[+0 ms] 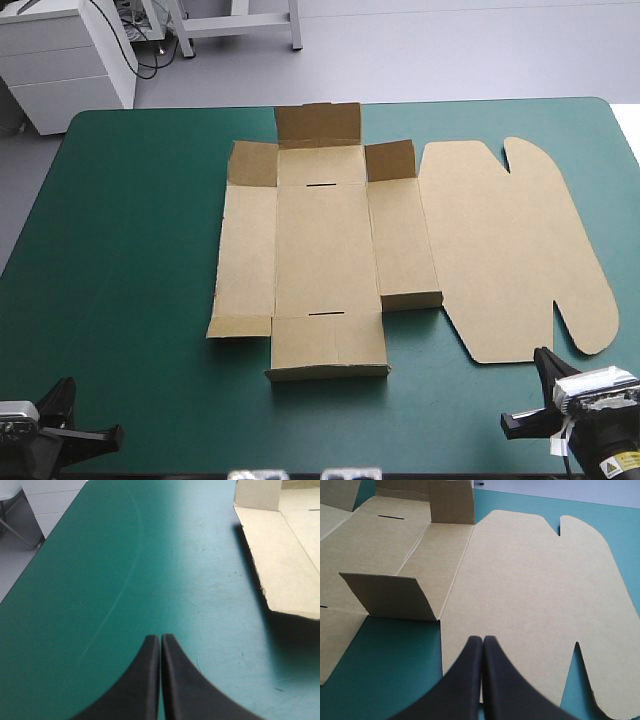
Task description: Fold the box
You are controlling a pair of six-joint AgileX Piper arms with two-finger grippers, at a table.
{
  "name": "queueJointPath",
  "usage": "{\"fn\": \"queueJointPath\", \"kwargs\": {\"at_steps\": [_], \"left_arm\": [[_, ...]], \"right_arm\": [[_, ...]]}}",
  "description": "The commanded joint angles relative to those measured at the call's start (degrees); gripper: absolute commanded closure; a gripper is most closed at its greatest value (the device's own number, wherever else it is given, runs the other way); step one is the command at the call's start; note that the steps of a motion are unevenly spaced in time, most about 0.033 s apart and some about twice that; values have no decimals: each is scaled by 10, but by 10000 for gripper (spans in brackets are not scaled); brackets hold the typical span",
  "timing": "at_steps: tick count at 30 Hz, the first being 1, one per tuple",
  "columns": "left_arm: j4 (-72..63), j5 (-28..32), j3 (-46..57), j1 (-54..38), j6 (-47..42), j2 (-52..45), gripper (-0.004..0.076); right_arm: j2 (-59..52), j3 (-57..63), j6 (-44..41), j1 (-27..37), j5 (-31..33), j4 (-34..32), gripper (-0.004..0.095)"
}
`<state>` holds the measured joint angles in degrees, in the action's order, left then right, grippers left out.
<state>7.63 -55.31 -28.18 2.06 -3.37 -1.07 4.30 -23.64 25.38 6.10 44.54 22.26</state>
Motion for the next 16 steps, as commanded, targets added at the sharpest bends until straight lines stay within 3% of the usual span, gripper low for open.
{"fn": "queueJointPath", "kwargs": {"at_steps": [1, 16], "left_arm": [[3, 42, -12, 1, -1, -3, 731], [-4, 42, -12, 1, -1, -3, 731]], "right_arm": [[6, -15, 1, -1, -41, 8, 927], [6, -15, 1, -1, -40, 8, 927]]}}
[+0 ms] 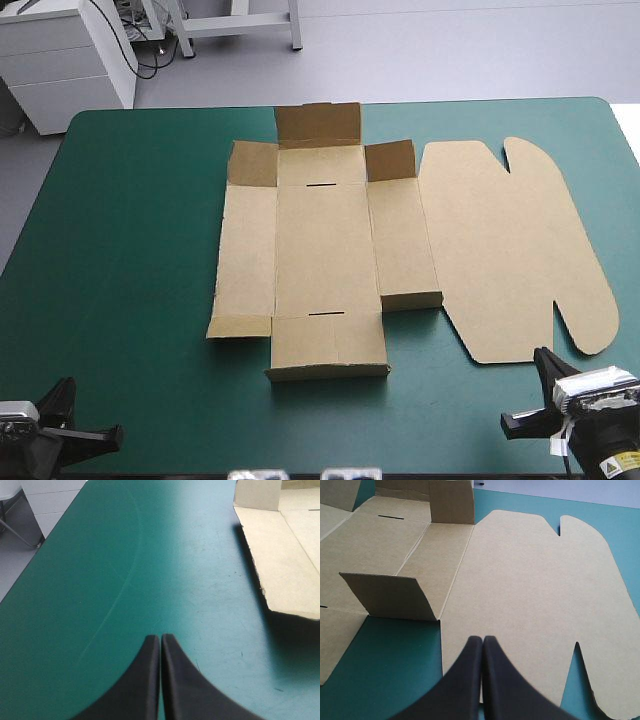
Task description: Fold the box
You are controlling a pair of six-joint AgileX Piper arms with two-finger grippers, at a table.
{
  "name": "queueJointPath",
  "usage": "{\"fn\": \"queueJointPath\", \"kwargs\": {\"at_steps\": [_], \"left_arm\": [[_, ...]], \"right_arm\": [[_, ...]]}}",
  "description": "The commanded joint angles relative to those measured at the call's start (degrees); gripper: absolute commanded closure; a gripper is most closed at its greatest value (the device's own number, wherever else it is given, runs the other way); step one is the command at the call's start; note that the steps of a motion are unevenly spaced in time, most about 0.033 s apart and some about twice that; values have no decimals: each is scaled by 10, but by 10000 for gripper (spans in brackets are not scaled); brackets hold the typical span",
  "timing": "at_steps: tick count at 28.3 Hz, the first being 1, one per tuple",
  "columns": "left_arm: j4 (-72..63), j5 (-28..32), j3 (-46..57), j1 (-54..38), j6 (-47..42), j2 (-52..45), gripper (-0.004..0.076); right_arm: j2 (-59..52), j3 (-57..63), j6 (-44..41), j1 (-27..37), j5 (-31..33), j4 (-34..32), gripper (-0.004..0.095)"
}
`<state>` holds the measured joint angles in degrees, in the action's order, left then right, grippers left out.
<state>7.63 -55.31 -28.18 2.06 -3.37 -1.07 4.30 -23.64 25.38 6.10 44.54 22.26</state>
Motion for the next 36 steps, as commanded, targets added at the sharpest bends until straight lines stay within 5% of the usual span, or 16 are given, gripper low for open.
{"fn": "queueJointPath", "kwargs": {"at_steps": [1, 12, 17, 27, 33, 36], "left_arm": [[-11, 43, -12, 1, -1, -3, 731], [-24, 67, -12, 1, -4, 14, 731], [-68, 140, -12, 1, -2, 69, 731], [-126, 285, -33, 1, -4, 283, 731], [-146, 286, -96, 1, 0, 429, 731], [-194, 254, -149, 1, 73, 521, 726]], "right_arm": [[6, -15, 1, -1, -40, 8, 927], [6, -15, 4, -1, -42, 0, 927], [6, -15, 4, -1, -42, 0, 927], [6, -15, 4, -1, -42, 0, 927], [6, -15, 4, -1, -42, 0, 927], [6, -15, 4, -1, -42, 0, 927]]}}
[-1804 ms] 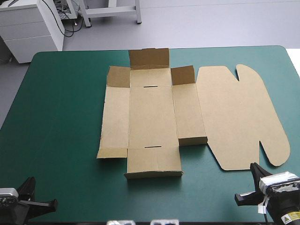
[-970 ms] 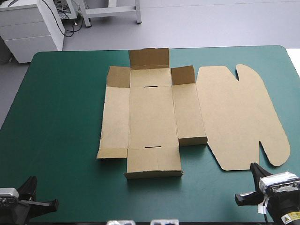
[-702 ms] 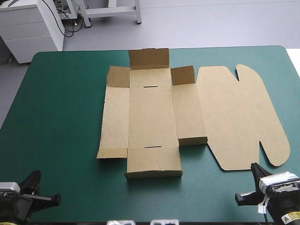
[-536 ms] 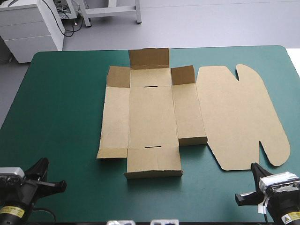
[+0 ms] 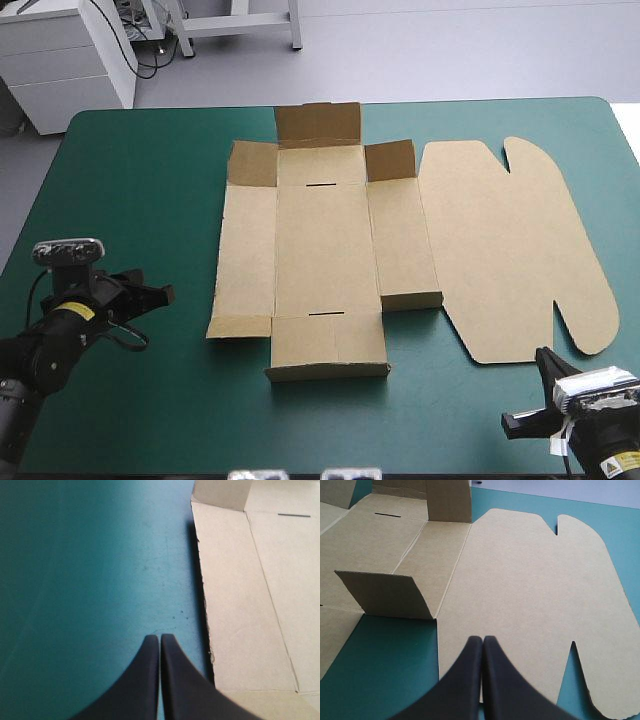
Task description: Fold the box
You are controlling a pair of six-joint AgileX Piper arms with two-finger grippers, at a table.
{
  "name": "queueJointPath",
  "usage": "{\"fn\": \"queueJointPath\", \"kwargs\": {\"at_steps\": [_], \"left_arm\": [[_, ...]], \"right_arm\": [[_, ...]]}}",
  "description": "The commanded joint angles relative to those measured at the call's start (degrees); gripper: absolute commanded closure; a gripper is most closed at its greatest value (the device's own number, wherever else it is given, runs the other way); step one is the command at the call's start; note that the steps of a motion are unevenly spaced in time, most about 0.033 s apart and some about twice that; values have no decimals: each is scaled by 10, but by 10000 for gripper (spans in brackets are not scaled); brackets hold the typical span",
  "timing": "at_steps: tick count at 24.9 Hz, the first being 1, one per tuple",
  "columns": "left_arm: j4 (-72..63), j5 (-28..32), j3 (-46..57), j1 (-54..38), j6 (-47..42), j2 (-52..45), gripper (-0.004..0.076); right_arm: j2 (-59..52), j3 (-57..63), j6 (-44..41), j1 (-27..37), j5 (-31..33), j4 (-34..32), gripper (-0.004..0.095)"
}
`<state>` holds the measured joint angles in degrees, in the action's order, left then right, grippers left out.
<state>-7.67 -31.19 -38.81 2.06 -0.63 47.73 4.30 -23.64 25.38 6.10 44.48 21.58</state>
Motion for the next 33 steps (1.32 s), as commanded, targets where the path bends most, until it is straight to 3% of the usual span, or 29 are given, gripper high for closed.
{"fn": "queueJointPath", "kwargs": {"at_steps": [1, 7, 11, 13, 21, 25, 30, 33], "left_arm": [[-61, 2, -51, 1, 65, 49, 719], [-331, -74, -101, -29, 259, 190, 706], [-534, -252, -101, -197, 427, 271, 708], [-577, -298, -101, -237, 434, 308, 708], [-563, -299, -101, -226, 440, 373, 688], [-518, -268, -101, -200, 448, 378, 531], [-510, -251, -101, -187, 447, 378, 223], [-516, -251, -101, -187, 442, 384, 153]], "right_arm": [[6, -15, 4, -1, -41, 7, 927], [6, -15, 4, -1, -41, 7, 927], [6, -15, 4, -1, -41, 7, 927], [6, -15, 4, -1, -41, 7, 927], [6, -15, 4, -1, -41, 7, 927], [6, -15, 4, -1, -41, 7, 927], [6, -15, 4, -1, -41, 7, 927], [6, -15, 4, -1, -41, 7, 927]]}}
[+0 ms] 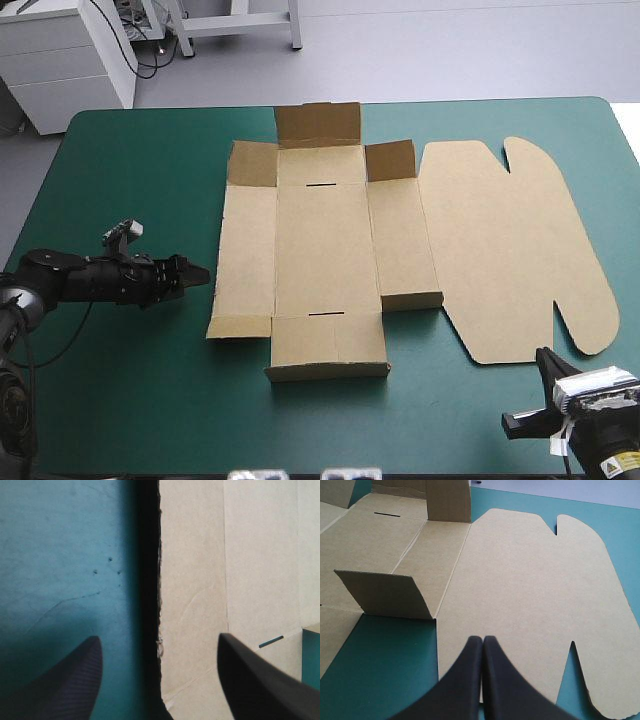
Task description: Fold the box
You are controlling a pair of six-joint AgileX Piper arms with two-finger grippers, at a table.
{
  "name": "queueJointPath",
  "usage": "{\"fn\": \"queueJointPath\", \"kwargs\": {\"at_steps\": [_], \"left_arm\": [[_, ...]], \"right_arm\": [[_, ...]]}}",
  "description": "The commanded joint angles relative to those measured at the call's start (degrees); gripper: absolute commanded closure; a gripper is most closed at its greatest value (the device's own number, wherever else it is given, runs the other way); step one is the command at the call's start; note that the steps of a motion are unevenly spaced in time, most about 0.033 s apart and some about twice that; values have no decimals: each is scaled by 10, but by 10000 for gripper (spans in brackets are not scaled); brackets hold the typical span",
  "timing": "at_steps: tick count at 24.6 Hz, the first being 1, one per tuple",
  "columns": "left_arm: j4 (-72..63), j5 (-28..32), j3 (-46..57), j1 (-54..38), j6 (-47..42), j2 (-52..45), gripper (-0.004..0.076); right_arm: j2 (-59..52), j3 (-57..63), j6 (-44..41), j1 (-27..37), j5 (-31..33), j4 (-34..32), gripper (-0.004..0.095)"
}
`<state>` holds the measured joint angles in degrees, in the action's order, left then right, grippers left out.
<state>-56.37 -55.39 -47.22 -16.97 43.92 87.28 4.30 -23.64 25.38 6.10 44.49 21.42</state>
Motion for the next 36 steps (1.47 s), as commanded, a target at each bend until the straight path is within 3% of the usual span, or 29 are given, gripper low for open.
{"fn": "queueJointPath", "kwargs": {"at_steps": [1, 12, 18, 24, 30, 36], "left_arm": [[-35, -9, -17, 4, -3, -8, 157], [-78, -21, -18, 83, -3, 105, 157], [-145, -88, -24, 94, -3, 150, 181], [-150, -106, -25, 94, -3, 158, 379], [-114, -153, -78, 94, 12, 158, 732], [-99, -188, -152, 94, 25, 158, 731]], "right_arm": [[6, -15, 4, -1, -41, 9, 927], [6, -15, 4, -1, -41, 9, 927], [6, -15, 4, -1, -41, 9, 927], [6, -15, 4, -1, -41, 9, 927], [6, -15, 4, -1, -41, 9, 927], [6, -15, 4, -1, -41, 9, 927]]}}
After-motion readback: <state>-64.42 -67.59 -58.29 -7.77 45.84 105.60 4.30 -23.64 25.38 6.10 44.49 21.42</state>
